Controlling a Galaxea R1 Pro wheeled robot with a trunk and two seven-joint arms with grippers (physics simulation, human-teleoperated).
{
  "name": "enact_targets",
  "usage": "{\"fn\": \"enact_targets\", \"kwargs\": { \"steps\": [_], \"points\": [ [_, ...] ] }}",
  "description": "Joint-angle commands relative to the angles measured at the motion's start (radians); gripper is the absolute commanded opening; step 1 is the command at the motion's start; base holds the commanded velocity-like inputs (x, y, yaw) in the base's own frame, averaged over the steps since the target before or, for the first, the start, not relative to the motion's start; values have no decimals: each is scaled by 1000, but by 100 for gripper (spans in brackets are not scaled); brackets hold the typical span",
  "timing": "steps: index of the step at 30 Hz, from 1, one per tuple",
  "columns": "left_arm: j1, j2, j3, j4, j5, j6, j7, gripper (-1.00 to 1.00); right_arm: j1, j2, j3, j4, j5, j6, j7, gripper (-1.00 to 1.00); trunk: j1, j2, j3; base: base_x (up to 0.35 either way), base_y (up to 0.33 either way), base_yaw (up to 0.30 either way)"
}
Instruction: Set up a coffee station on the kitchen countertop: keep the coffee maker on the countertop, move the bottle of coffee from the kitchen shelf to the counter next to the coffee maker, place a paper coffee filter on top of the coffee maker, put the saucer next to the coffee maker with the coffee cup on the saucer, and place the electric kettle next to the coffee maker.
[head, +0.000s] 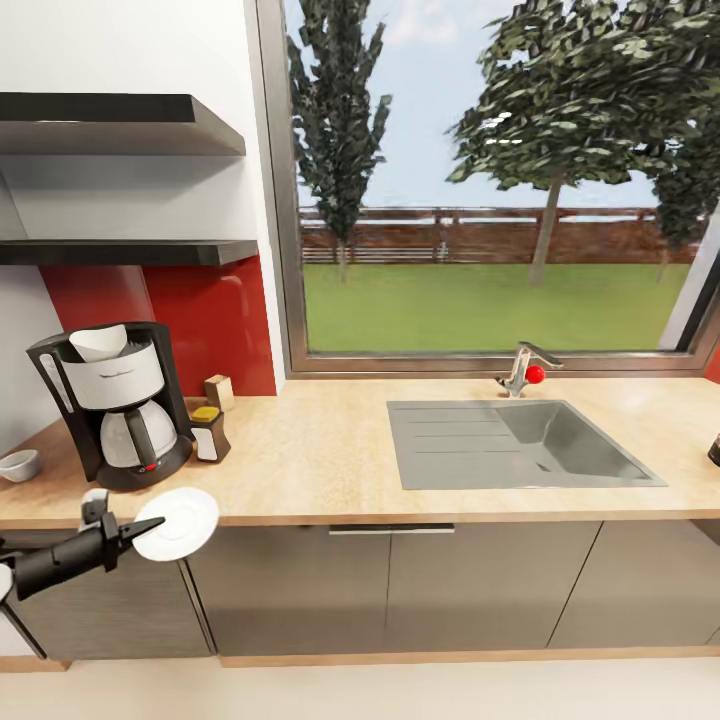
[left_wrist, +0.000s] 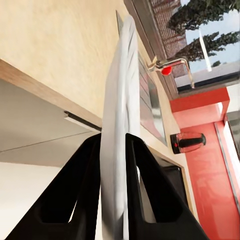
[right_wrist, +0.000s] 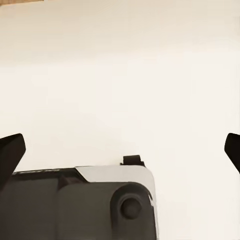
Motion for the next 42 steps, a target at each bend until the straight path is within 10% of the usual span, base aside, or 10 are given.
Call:
{"fn": "enact_targets", "kwargs": {
  "steps": [1,8,12,16,17,20,22,26,42],
  "points": [
    [-1,1,3,0,-2,2,-1,-100,-1,1,-8,-4,7,-9,8,100,1,-2,-2,0,0,0],
    [-2,1,7,0,-3,4,-1,-100,-1,1,-7,-7,0,-222,8,100,1,-2,-2,0,0,0],
    [-2,1,8,-6,-3,4,-1,-100,-1,2,70,-9,-114,-336,10,100,1,-2,-2,0,0,0],
    [-2,1,8,-9,-3,5,-1,-100,-1,-1,340,-8,-447,-455,10,100,1,-2,-2,0,0,0],
    [-2,1,8,-10,-3,5,-1,-100,-1,-1,484,-8,-613,-499,10,100,1,-2,-2,0,0,0],
    [-2,1,10,-11,-4,17,-1,-100,-1,0,771,-6,-893,-542,10,100,1,-2,-2,0,0,0],
    [-4,2,13,-11,-5,67,-1,-100,-1,-1,1097,-5,-1141,-555,13,100,1,-2,-2,0,0,0],
    [-5,5,13,-12,-5,85,-1,-100,-1,-14,1299,-2,-1336,-556,14,100,1,-2,-2,0,0,0],
    [-4,2,15,-9,3,73,-5,-100,-1,-11,1366,94,-1407,-531,11,100,1,-2,-2,47,182,0]
  ]
}}
